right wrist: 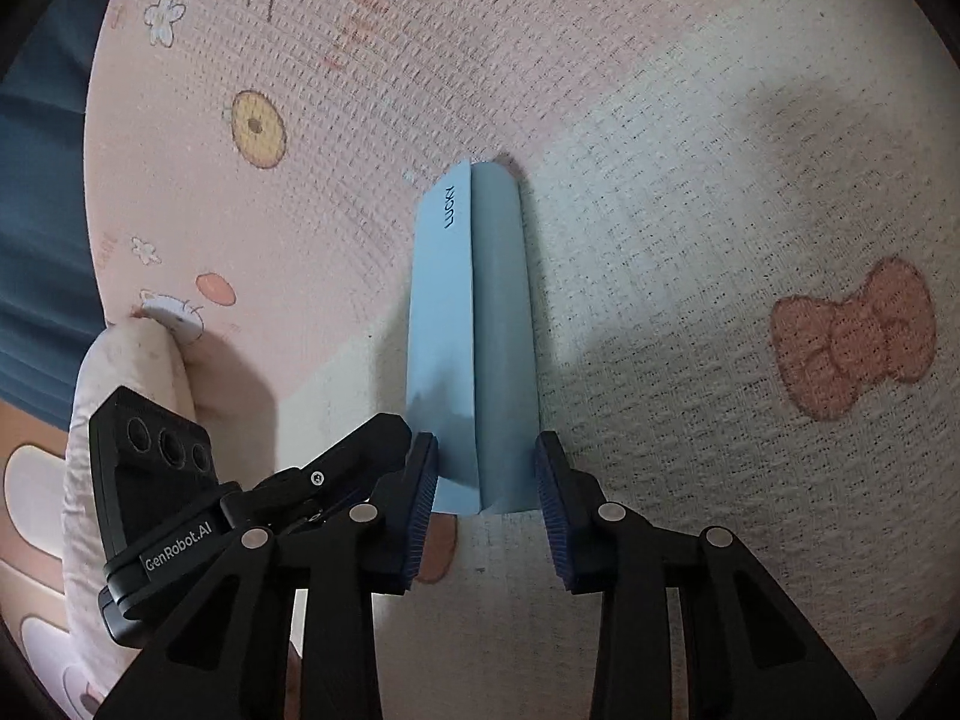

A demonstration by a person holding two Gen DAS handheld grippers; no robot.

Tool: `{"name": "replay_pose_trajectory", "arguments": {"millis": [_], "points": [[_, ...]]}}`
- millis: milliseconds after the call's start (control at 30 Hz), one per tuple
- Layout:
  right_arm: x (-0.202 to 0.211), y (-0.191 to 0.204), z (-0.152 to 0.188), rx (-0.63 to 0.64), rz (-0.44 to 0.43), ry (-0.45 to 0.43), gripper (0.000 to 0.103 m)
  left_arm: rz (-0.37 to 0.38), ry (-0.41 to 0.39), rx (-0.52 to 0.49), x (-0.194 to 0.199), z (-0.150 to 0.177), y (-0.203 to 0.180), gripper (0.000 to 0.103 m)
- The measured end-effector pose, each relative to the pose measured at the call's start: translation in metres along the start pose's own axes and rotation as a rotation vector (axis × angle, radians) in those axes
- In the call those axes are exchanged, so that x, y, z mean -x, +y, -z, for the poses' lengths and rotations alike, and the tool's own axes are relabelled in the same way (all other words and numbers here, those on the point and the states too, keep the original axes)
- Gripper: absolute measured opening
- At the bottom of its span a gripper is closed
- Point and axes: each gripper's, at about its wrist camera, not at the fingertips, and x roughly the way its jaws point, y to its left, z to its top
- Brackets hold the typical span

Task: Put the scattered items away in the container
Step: 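Close the right gripper around the light blue LUCKY glasses case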

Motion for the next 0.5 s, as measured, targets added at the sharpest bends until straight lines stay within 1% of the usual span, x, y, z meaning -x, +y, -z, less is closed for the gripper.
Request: {"name": "replay_pose_trajectory", "arguments": {"millis": [100, 200, 300, 400, 500], "points": [[0.004, 0.004, 0.002, 0.021, 0.034, -0.014, 0.031, 0.01, 0.011, 0.001, -0.002, 0.004, -0.003, 0.026], [0.015, 0.004, 0.012, 0.036, 0.068, -0.016, 0.031, 0.027, 0.026, 0.002, -0.005, 0.014, -0.009, 0.026], [0.028, -0.003, 0.03, 0.017, 0.088, -0.025, 0.031, 0.05, 0.056, -0.002, -0.007, 0.029, -0.016, 0.026], [0.051, -0.012, 0.053, 0.017, 0.117, -0.027, 0.031, 0.06, 0.086, -0.034, -0.008, 0.052, -0.026, 0.026], [0.072, -0.015, 0.072, 0.046, 0.177, -0.04, 0.031, 0.066, 0.104, -0.062, -0.009, 0.071, -0.036, 0.026]]}}
